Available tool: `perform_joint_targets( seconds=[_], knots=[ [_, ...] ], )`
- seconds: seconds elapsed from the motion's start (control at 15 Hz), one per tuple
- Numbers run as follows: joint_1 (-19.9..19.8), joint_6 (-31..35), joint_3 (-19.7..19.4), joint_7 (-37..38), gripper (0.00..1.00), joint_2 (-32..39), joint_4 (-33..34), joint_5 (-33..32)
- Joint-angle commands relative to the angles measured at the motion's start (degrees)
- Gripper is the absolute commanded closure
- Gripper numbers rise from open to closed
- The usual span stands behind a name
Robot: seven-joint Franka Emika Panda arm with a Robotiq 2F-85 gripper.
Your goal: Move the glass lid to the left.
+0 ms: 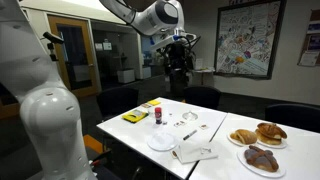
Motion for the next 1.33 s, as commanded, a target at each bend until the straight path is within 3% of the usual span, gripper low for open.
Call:
perform_joint_targets(
  seconds=[0.0,0.27,0.4,0.87,1.27],
  knots=[
    [0.91,-0.16,-0.84,0.14,0.0,0.01,0.11,-0.18],
    [0.91,-0.16,-0.84,0.14,0.0,0.01,0.11,-0.18],
    [0.62,-0.62,-2.18,-3.86,0.0,3.65,2.76,0.08],
    [0.2,2.45,-5.96,-21.28,0.0,18.9,14.73,0.5],
    [-0.28,2.62,-3.51,-28.99,0.0,35.38,27.68,3.45]
  ],
)
